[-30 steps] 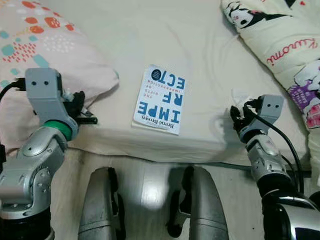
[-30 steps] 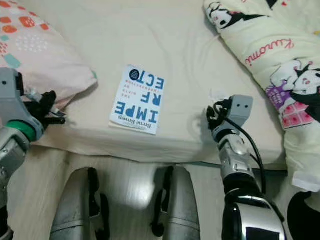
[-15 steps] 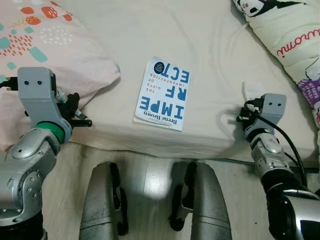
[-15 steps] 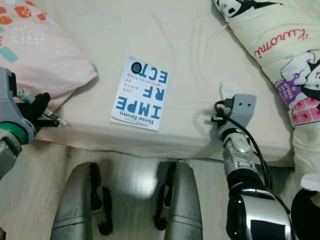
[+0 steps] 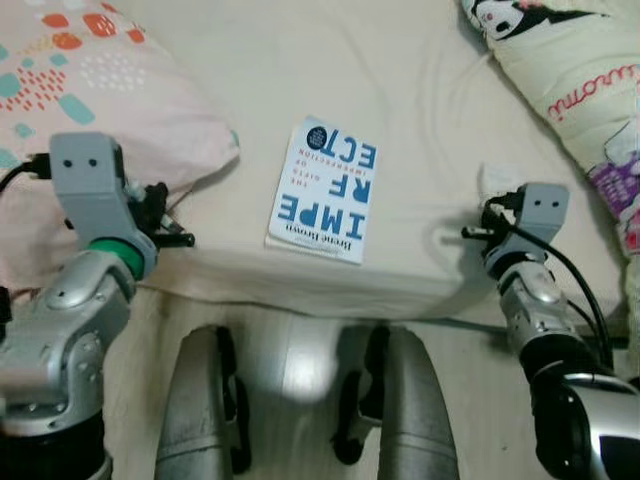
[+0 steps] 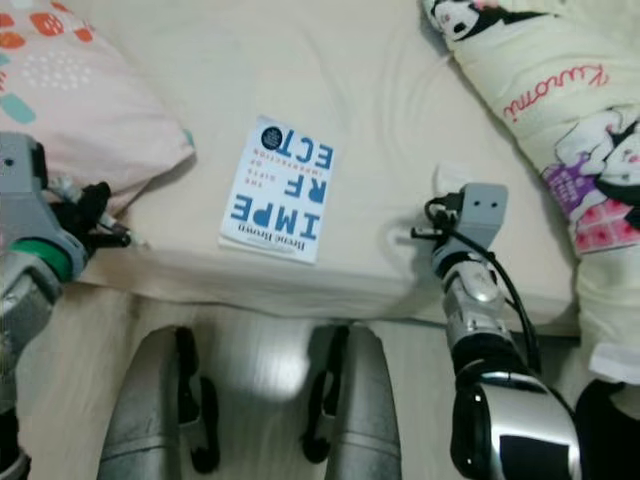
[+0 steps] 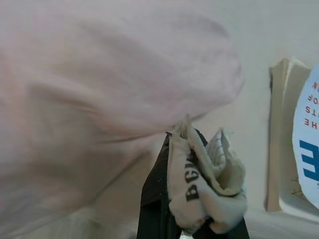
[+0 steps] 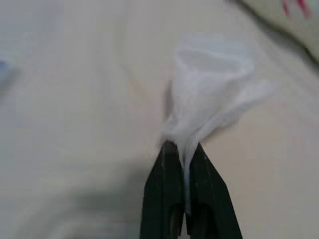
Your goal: Clean up the room
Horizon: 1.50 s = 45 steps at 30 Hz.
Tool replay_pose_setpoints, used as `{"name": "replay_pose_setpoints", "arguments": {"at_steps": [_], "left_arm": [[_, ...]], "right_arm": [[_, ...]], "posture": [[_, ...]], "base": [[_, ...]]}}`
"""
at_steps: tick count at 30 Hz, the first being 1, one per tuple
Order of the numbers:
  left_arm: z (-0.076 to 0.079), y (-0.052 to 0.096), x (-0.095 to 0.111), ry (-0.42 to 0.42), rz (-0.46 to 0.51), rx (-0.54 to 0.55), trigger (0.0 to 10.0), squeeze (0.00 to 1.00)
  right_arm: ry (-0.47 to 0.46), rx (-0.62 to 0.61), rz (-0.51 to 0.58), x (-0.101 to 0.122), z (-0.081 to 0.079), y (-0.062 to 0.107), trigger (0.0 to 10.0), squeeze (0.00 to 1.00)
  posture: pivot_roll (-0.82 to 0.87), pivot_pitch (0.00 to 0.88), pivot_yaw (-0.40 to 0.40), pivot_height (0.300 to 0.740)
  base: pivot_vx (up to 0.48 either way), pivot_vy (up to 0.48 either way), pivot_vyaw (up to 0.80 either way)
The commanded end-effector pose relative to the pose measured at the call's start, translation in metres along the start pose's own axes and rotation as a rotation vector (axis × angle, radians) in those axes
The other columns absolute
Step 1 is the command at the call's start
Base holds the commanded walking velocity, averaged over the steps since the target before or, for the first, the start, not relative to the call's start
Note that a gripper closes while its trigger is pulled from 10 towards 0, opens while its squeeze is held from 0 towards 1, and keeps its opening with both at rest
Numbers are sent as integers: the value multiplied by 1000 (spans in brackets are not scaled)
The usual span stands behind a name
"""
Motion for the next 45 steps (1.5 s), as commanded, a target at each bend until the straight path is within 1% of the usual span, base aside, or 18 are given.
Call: {"name": "replay_pose_setpoints", "arguments": {"at_steps": [1,2,3,4,7,9,11,16,17,20,22,23,25,28,33,36,39,45], "left_arm": [[6,2,-9,-26,-4,-20,10000,0],[14,3,-5,-63,40,-55,10000,0],[23,5,-3,-107,80,-88,10000,0],[23,5,-3,-107,80,-88,10000,0],[34,5,-12,-148,116,-115,10000,0],[35,2,-17,-139,108,-108,10000,0],[23,-6,-43,-58,60,-17,10000,0],[21,-11,-40,-91,104,43,10000,0],[22,-13,-34,-137,143,56,10000,0],[25,-17,-25,-171,190,64,10000,0],[29,-24,-17,-211,217,42,10000,0],[29,-24,-17,-211,217,42,10000,0],[37,-27,-9,-299,262,-2,10000,0],[39,-28,-3,-323,291,-13,10000,0],[41,-31,-1,-294,309,-9,10000,0],[51,-33,0,-235,316,-26,10000,0],[62,-33,-1,-219,320,-56,10000,0],[65,-34,-2,-217,318,-64,10000,0]], "right_arm": [[22,59,-4,-10,-9,7,0,0],[-4,112,43,-5,-24,9,78,0],[-41,164,93,1,-42,15,10000,0],[-41,164,93,1,-42,15,10000,0],[-132,257,137,5,-77,28,10000,0],[-148,269,133,3,-82,30,10000,0],[-166,294,145,2,-101,37,10000,0],[-183,313,156,3,-108,39,10000,0],[-179,326,162,5,-110,38,10000,0],[-192,338,191,16,-111,37,10000,0],[-207,303,240,32,-101,35,10000,0],[-207,303,240,32,-101,35,10000,0],[-207,268,258,37,-94,34,10000,0],[-201,266,256,37,-92,34,10000,0],[-191,268,252,36,-92,35,10000,0],[-185,268,248,34,-90,37,10000,0],[-182,265,241,33,-88,37,10000,0],[-182,259,233,32,-87,38,10000,0]], "posture": [[47,297,-44,592],[14,238,-78,592],[-2,203,-92,592],[-2,203,-92,592],[-27,140,-105,592],[-35,114,-113,592],[-56,69,-130,592],[-61,45,-140,592],[-65,30,-144,592],[-74,14,-141,592],[-76,0,-133,602],[-76,0,-133,602],[-77,0,-131,612],[-78,0,-127,622],[-80,0,-130,632],[-80,0,-129,647],[-82,0,-124,662],[-83,1,-121,677]], "base": [[0,0,0],[0,0,0],[0,0,0],[0,0,0],[0,0,0],[0,0,0],[0,0,0],[0,0,0],[0,0,0],[0,0,0],[0,0,0],[0,0,0],[0,0,0],[0,0,0],[0,0,0],[0,0,0],[0,0,0],[0,0,0]]}}
Point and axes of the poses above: a point about 5 cm out from each wrist's last joint towards the gripper, its own y axis pointing back from the gripper into the wrist, its own x axis along the axis of the wrist's last joint, z = x × y, the point moved 5 cm from there along -y, pointing out of the wrist towards the gripper, and after that the axes turned 5 degrees about -y, right-handed, at the moved point
